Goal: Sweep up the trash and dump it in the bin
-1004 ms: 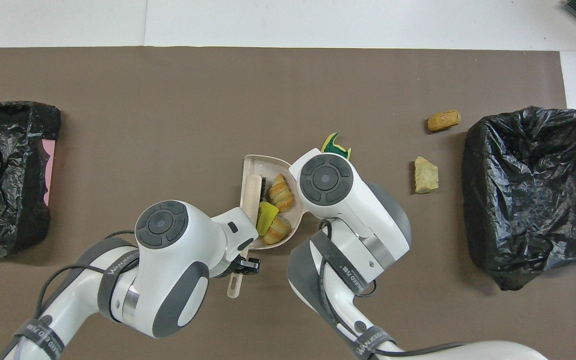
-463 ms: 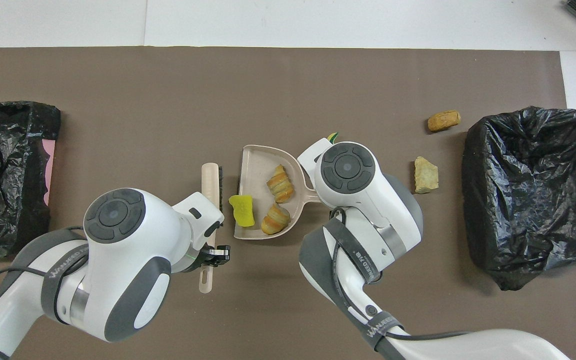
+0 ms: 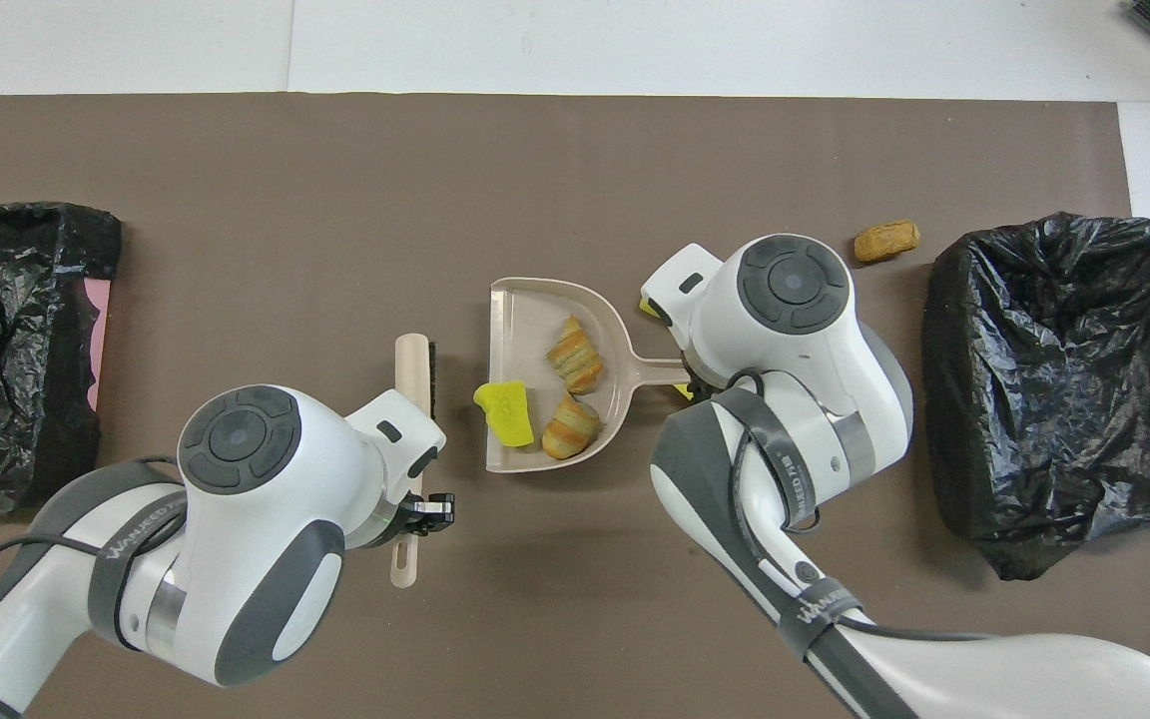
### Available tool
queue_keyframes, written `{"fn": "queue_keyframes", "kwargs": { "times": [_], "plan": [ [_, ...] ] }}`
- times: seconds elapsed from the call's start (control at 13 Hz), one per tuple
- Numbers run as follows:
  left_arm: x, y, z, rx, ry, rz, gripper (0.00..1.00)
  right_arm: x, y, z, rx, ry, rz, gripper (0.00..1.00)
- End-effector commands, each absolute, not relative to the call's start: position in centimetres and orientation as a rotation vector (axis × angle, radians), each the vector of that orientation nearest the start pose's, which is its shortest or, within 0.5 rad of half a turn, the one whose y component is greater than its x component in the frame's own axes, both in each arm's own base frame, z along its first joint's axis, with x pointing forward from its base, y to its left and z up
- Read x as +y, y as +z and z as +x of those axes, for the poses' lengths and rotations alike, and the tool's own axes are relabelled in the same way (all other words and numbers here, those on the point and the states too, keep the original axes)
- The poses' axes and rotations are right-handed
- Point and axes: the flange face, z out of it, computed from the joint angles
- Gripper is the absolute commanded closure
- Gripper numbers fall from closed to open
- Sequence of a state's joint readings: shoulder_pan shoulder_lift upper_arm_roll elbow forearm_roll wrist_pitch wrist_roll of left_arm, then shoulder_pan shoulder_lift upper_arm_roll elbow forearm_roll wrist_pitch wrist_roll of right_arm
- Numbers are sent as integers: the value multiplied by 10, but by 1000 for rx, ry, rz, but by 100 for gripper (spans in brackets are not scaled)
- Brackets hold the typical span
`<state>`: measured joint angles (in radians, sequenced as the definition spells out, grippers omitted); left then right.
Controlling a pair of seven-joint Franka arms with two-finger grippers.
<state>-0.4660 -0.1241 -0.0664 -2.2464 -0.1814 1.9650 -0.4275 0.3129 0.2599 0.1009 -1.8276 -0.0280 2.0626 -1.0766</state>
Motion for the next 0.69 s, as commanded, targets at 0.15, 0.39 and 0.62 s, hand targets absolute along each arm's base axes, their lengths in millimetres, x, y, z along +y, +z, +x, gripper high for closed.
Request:
{"fn": "queue_keyframes", "kwargs": {
  "times": [0.15, 0.39, 0.62],
  "plan": [
    [-253, 401, 366, -20, 264, -3171, 100, 187, 437, 587, -2130, -49, -2243, 100],
    [-287, 396, 317, -16, 244, -3151, 100, 143, 455, 600, -2119, -61, -2222, 100],
    [-323, 392, 257, 23, 214, -3141, 100, 99, 477, 610, -2133, -44, -2205, 100]
  ]
}}
